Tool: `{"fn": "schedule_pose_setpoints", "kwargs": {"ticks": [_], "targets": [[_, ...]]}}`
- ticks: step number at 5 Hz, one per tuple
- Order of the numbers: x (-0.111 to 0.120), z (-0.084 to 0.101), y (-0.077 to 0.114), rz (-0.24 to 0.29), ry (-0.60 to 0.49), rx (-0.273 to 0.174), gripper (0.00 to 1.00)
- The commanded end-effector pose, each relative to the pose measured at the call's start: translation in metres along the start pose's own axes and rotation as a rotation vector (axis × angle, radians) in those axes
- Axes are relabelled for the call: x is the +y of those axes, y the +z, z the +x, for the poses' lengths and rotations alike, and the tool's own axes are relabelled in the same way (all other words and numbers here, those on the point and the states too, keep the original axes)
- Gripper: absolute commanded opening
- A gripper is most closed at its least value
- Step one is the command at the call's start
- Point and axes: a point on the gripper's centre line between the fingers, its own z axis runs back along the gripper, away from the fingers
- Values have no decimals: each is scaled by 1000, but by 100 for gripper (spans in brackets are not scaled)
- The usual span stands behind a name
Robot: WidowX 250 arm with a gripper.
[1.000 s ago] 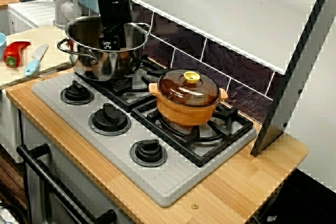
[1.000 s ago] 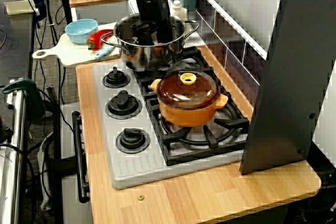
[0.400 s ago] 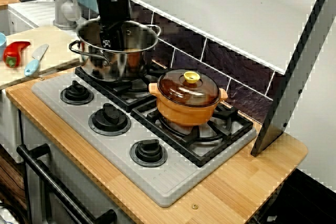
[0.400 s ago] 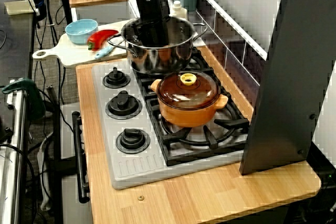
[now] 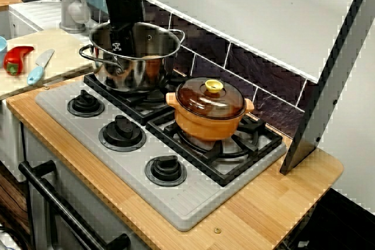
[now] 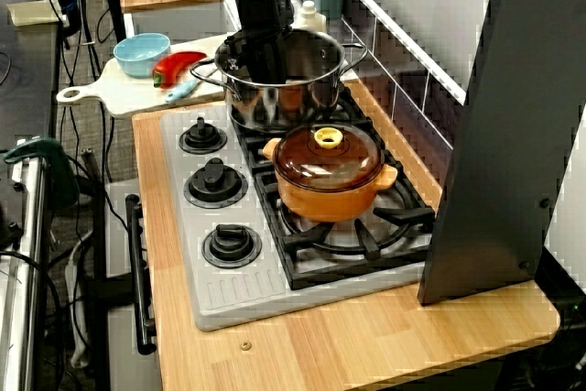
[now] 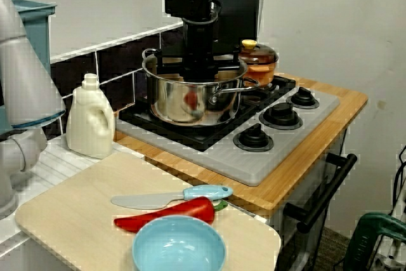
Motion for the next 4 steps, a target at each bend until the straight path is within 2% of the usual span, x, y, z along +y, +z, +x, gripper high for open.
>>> {"fn": "schedule_pose_setpoints", "kwargs": {"ticks": [1, 2, 3, 4], "targets": [[11, 5, 22, 55, -9, -32, 0], [12, 5, 25, 60, -6, -36, 11], [11, 6, 23, 51, 10, -35, 100], [10, 7, 22, 60, 12, -30, 100]]}}
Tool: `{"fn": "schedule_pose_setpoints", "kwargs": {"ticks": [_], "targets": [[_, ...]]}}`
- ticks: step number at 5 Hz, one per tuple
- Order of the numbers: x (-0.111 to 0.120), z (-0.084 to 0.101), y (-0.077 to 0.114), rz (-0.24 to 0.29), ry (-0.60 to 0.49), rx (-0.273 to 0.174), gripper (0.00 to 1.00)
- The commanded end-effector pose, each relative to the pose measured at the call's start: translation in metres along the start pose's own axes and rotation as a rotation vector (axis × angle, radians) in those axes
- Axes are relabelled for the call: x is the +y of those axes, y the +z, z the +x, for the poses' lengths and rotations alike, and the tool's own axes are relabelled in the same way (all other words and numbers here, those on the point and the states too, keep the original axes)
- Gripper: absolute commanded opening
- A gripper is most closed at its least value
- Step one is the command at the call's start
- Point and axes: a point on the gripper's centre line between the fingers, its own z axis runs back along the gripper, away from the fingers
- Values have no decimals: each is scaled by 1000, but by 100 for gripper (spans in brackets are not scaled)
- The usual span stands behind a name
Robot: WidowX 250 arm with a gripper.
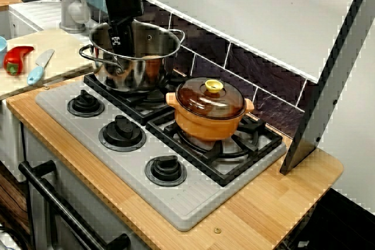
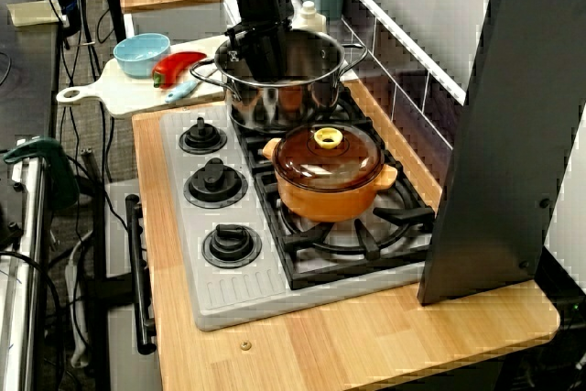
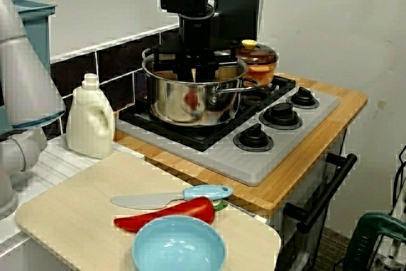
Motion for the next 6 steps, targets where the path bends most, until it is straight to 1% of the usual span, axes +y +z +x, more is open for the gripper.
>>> {"fn": "schedule_pose_setpoints", "kwargs": {"ticks": [1, 4, 6], "targets": [[5, 8, 13, 65, -9, -22, 100], [5, 11, 6, 78, 4, -22, 100], [1, 9, -4, 98, 7, -18, 100]]}}
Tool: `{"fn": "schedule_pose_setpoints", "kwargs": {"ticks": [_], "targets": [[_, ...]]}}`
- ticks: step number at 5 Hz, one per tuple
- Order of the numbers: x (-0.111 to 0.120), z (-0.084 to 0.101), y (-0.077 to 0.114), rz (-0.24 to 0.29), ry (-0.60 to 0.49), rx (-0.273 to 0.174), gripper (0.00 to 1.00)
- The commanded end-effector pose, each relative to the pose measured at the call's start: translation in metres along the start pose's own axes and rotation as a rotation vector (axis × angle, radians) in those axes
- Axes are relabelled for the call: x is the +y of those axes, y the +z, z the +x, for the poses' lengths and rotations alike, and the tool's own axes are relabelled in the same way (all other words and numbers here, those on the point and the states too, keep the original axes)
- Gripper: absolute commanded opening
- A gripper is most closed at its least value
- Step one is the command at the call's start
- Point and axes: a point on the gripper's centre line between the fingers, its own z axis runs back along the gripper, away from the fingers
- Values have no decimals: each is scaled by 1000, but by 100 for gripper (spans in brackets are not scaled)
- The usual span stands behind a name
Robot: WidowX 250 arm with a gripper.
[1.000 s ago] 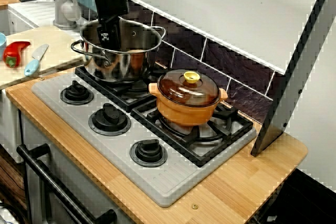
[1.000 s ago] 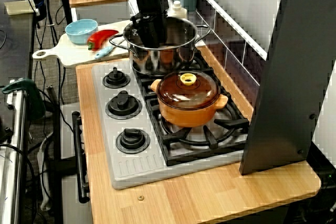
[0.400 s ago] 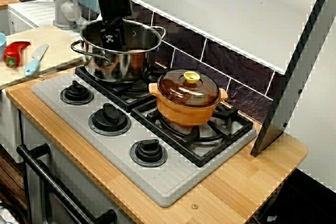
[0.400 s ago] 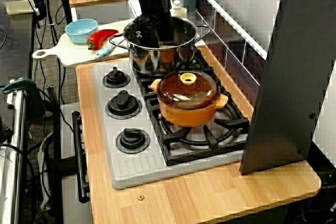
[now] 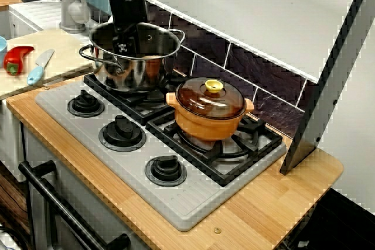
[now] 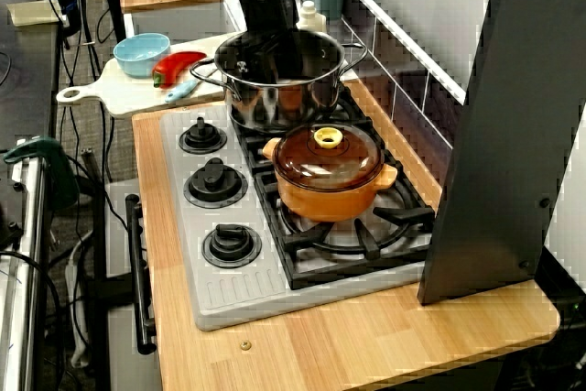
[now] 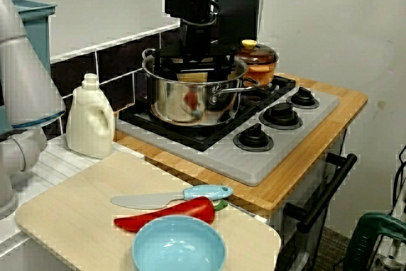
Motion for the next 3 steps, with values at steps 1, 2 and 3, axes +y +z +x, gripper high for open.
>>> {"fn": "schedule_pose_setpoints", "kwargs": {"ticks": [1, 2, 3], "targets": [[0, 5, 2, 60, -12, -12, 100], [-1, 4, -1, 69, -13, -10, 100], [0, 4, -4, 65, 4, -9, 0]]}}
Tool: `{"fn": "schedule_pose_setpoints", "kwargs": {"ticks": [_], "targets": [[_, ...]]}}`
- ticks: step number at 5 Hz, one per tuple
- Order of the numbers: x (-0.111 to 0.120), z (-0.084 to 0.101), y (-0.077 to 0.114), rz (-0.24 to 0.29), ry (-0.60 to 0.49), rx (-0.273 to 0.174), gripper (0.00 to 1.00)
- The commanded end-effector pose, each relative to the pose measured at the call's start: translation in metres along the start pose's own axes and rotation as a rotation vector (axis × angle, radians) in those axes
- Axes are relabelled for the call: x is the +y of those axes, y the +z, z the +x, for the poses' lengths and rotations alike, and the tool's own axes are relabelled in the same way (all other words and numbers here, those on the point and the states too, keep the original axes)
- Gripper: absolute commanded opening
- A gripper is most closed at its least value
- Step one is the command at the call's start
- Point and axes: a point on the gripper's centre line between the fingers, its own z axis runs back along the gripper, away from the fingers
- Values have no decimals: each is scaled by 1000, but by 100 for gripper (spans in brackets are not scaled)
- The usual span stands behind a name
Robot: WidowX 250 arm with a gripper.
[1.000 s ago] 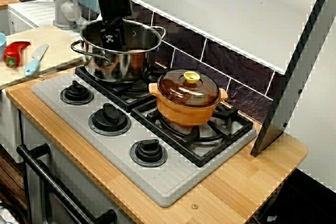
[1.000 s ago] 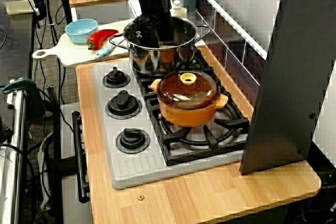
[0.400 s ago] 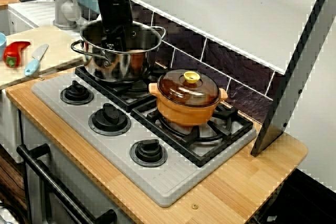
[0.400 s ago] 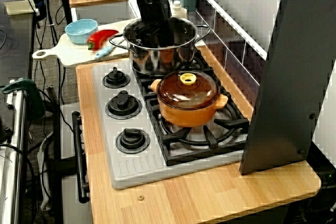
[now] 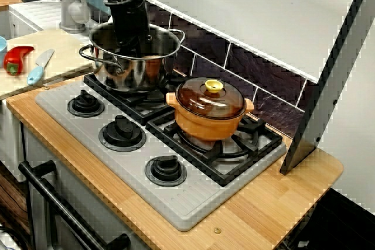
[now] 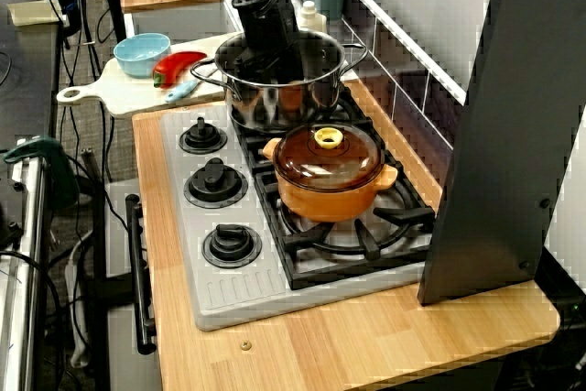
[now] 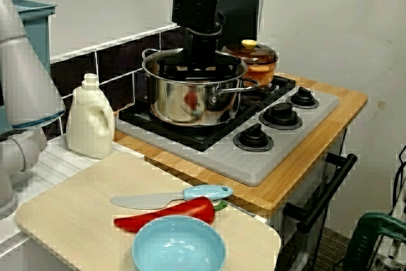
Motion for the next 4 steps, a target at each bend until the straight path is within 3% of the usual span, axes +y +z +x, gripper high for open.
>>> {"fn": "schedule_pose_setpoints", "kwargs": {"ticks": [1, 4], "targets": [[6, 4, 8, 23, 3, -12, 0], [12, 3, 18, 8, 17, -21, 0]]}}
